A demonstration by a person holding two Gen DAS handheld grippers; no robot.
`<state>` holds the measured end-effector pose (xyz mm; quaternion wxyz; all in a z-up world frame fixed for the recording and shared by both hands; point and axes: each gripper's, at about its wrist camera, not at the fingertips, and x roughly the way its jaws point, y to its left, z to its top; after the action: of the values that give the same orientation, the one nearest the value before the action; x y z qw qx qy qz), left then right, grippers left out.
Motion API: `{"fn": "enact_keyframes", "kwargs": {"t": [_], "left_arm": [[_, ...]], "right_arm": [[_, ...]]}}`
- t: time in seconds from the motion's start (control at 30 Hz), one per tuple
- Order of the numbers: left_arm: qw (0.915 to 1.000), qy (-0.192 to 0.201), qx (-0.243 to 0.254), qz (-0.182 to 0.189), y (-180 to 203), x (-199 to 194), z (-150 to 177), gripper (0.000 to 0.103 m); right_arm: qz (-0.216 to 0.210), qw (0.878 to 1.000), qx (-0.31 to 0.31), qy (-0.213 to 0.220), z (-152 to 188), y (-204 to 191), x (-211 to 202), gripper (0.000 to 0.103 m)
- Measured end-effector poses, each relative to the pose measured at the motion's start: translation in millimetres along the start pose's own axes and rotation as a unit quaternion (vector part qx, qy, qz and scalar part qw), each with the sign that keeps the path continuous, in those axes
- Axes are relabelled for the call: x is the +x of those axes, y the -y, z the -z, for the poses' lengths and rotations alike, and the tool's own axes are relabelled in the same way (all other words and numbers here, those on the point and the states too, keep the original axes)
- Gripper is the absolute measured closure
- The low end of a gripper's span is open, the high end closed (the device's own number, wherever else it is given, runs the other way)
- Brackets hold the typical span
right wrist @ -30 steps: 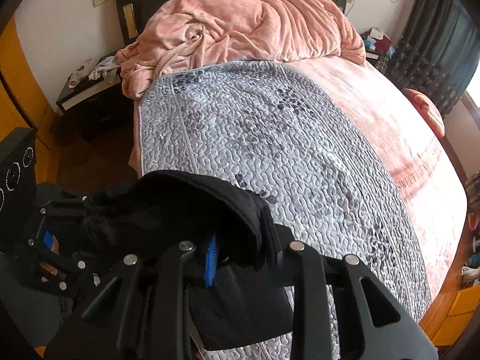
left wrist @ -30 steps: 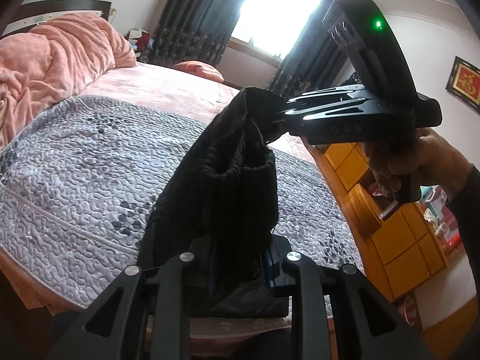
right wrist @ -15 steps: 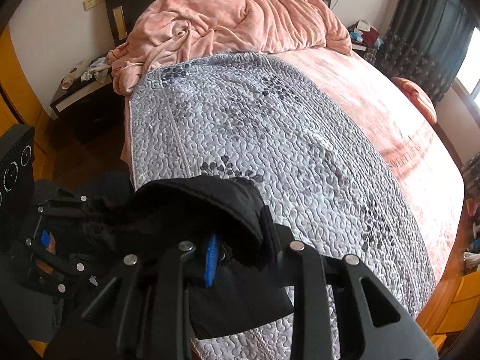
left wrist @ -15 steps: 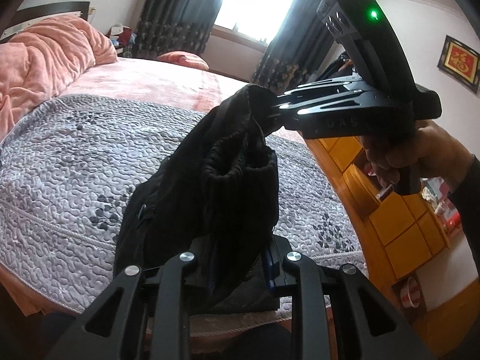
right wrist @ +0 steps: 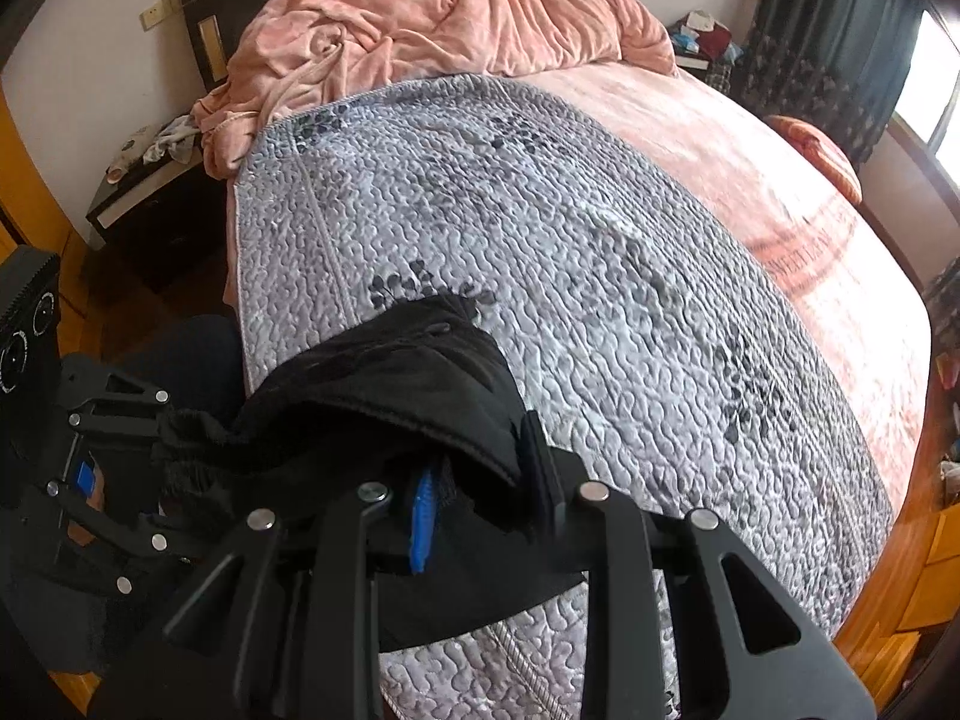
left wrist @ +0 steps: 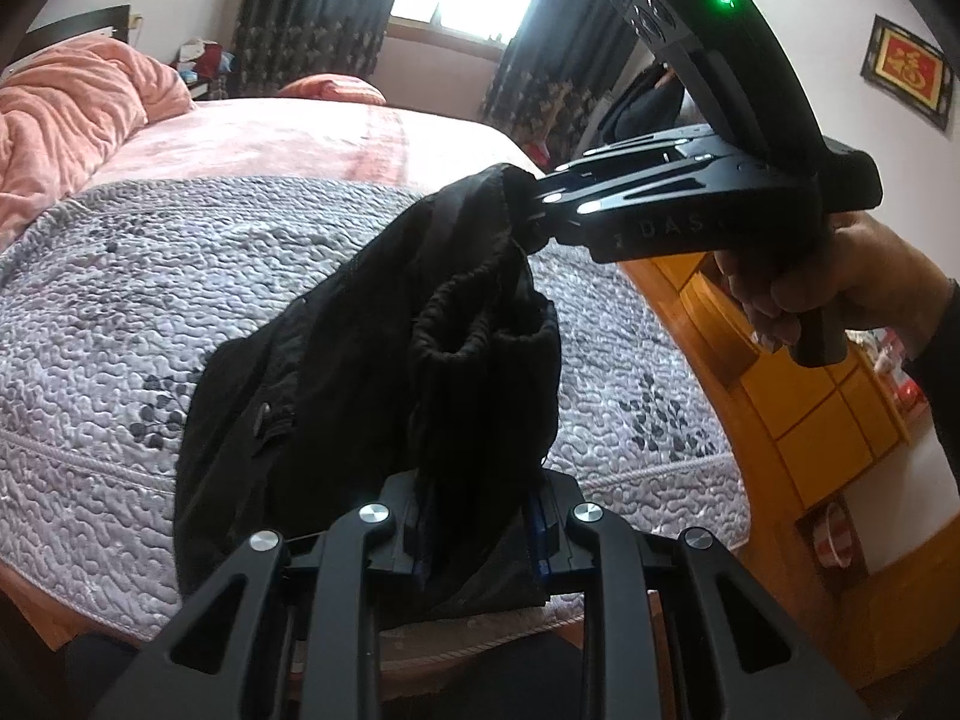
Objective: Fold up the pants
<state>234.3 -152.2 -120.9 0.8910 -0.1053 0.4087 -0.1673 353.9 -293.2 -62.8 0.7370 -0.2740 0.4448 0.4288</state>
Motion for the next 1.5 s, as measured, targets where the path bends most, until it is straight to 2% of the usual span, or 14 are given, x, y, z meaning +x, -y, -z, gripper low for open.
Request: {"fn": "enact_keyframes", "kwargs": {"t": [0.5,1.23,1.37,1.5], "left_arm": [[0.9975,-0.062,0.034,0.0,30,73,19,0.079],[0.9886,-0.121,0.087,-0.022,43,151,57,0.079],[0.9867,-0.125,0.101,-0.026,43,158,63,0.078],[0.9818,-0.129,0.136,-0.033,49,165,73,0.073]], "right_arm": [[-0.009,0.999,0.049,-0.013,72,44,39,0.078],[-0.008,0.996,0.076,-0.054,129,69,96,0.078],[0.004,0.995,0.079,-0.058,137,68,103,0.077],[0.03,0.994,0.075,-0.068,142,62,108,0.074]]}}
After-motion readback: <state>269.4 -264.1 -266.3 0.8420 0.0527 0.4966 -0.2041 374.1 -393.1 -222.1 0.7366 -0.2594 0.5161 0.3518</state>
